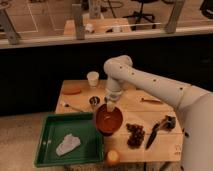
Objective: Stack bowls into tray
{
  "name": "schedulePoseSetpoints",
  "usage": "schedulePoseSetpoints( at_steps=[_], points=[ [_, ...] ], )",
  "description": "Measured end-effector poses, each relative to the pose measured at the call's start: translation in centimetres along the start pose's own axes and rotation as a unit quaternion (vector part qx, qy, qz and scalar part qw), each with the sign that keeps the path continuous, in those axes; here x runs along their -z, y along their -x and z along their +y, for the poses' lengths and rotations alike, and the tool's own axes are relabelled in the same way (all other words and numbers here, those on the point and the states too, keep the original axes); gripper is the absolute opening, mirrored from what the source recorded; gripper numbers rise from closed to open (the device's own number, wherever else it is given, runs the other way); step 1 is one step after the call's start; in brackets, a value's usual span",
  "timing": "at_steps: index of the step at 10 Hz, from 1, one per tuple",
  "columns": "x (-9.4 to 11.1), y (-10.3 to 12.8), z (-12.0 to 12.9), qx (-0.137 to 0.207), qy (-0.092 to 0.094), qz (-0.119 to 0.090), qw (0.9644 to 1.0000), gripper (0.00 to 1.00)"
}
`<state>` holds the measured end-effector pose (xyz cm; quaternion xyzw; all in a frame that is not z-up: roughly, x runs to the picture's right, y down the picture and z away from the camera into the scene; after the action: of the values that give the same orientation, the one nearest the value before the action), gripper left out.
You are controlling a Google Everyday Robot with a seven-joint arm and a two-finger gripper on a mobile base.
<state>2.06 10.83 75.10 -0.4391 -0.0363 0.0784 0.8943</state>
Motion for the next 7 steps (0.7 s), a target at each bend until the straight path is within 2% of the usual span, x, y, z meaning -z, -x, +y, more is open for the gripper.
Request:
schedulePoseSetpoints(
  at_steps=[1, 3, 7],
  points=[
    [-0.1, 0.7, 0.1, 0.009, 0.002, 0.002, 1.0000, 0.00],
    [-1.1, 3.7, 0.6, 0.037, 0.012, 0.006, 0.9992, 0.00],
    [-3.5, 7.0, 1.1, 0.068, 0.025, 0.023, 0.9971, 0.00]
  ],
)
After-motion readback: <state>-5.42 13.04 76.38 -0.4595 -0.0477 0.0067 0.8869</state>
